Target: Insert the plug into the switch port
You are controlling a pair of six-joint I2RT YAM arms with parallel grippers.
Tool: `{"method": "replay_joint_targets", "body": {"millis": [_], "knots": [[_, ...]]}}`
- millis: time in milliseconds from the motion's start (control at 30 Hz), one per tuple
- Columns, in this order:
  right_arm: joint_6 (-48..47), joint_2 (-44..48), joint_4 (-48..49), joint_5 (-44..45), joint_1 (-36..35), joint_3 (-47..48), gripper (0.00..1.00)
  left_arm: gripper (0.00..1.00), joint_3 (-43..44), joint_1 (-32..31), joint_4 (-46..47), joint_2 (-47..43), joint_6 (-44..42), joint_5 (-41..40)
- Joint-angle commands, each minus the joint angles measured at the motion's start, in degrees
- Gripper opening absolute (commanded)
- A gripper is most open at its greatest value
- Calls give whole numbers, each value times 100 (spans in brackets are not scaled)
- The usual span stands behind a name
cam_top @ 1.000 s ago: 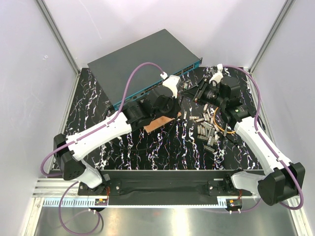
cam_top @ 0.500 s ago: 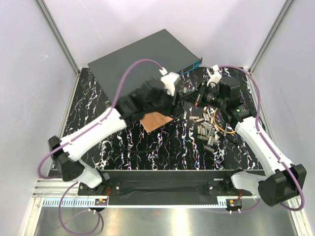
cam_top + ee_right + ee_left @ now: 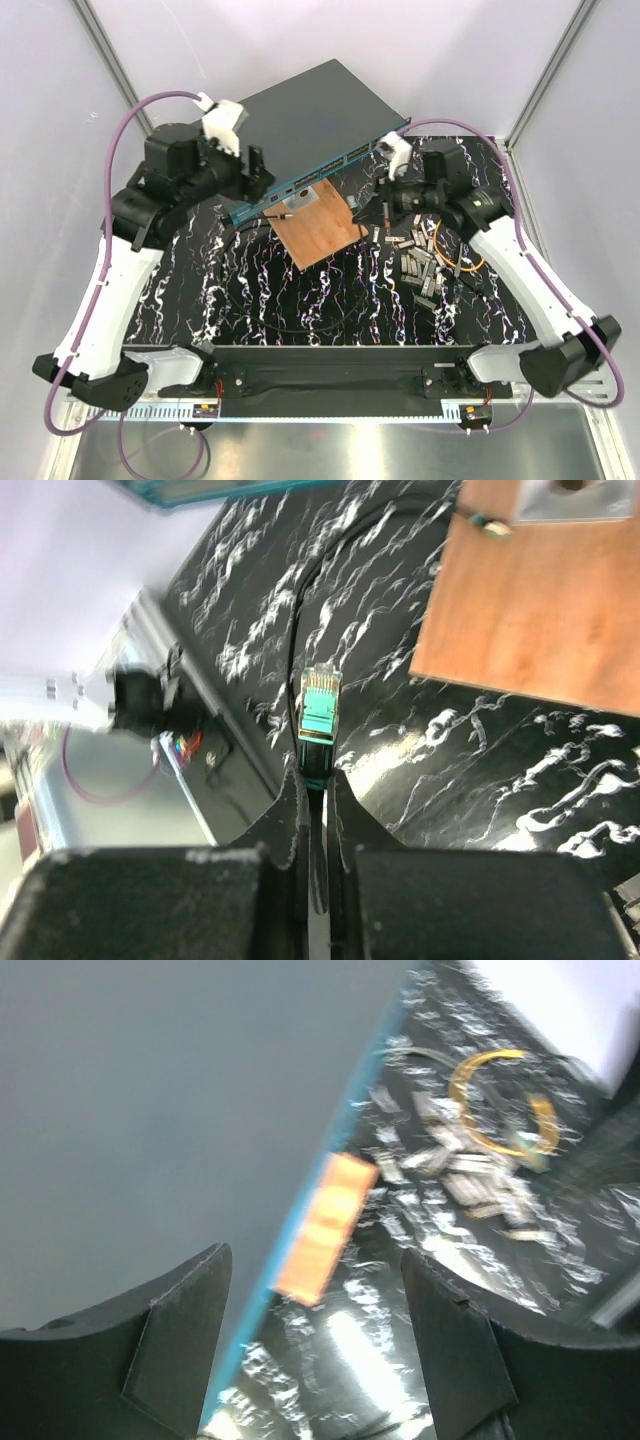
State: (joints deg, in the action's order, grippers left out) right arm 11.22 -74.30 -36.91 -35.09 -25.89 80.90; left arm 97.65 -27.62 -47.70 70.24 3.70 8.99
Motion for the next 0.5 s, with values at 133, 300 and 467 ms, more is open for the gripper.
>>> {"method": "replay_joint_targets", "body": {"millis": [133,300,467], "knots": [[-683,-927,-967,406,-881,1234,0,74,114,1056,-626,306,-239,-345],[-393,-1613,-1512,1223,-1155,2059,0,77,-122,1153,-468,359,-55,-890],[-358,-2131,-2091,2040,-1549,2912,0,79,-193,1197,-389,447,165,-1049]]}}
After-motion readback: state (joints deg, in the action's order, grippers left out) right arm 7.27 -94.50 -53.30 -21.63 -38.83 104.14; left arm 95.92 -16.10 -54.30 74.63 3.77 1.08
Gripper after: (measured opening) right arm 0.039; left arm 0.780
